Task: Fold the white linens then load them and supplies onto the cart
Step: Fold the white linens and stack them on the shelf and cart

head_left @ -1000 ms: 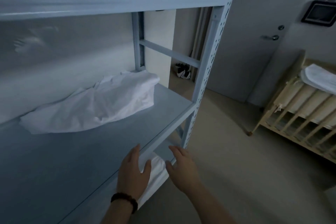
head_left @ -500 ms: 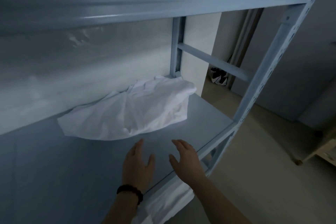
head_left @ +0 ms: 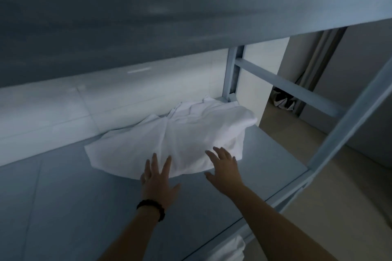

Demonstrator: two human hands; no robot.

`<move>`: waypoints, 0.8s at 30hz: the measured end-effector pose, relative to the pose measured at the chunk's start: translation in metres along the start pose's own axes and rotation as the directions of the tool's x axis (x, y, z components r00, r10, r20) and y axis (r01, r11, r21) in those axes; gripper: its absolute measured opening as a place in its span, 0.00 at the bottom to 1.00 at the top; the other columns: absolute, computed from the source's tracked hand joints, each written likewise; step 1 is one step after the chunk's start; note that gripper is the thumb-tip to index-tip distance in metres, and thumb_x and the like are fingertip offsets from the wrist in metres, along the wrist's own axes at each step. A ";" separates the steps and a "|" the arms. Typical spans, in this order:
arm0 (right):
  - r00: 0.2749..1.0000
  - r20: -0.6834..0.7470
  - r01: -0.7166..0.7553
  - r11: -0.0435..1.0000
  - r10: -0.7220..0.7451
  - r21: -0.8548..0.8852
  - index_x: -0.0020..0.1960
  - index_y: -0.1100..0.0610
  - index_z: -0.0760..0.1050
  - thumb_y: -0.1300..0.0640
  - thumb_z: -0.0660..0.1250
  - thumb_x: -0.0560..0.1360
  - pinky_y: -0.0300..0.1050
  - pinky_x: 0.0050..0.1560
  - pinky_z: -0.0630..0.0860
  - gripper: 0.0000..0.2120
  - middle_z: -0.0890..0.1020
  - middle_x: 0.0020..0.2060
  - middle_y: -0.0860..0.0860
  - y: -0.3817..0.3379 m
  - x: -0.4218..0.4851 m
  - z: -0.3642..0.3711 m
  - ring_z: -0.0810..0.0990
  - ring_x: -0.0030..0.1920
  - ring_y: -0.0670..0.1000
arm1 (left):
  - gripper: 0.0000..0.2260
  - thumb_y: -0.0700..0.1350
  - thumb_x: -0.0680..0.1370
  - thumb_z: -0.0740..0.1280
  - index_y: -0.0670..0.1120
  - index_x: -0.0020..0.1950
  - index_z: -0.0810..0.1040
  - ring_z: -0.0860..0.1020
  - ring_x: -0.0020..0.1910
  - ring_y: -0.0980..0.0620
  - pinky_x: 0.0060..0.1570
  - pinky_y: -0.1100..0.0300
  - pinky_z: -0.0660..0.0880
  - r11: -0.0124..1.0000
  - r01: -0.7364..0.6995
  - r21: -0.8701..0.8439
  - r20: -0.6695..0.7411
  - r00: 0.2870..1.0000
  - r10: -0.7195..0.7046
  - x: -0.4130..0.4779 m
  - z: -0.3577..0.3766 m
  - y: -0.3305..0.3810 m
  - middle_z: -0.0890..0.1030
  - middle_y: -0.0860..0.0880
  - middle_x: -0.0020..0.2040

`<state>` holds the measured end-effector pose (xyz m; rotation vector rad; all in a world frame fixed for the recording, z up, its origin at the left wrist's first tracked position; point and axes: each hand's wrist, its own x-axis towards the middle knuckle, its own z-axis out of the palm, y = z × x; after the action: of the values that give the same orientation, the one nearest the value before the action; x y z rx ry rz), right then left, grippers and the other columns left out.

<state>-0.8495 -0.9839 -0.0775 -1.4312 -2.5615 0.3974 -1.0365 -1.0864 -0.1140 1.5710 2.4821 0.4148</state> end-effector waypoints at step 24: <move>0.994 -0.035 0.099 0.995 -0.099 -0.025 0.68 0.49 0.71 0.63 0.61 0.78 0.78 0.66 0.51 0.21 0.64 0.74 0.46 0.046 0.135 0.013 0.46 0.78 0.52 | 0.21 0.37 0.78 0.58 0.46 0.71 0.70 0.55 0.76 0.40 0.74 0.54 0.51 0.992 0.124 0.014 -0.121 0.985 -0.122 0.083 -0.011 -0.012 0.54 0.43 0.78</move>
<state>-0.8861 -0.8470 -0.1005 -1.2998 -2.6032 0.3251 -1.0858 -1.0184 -0.1072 1.4299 2.6648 0.4788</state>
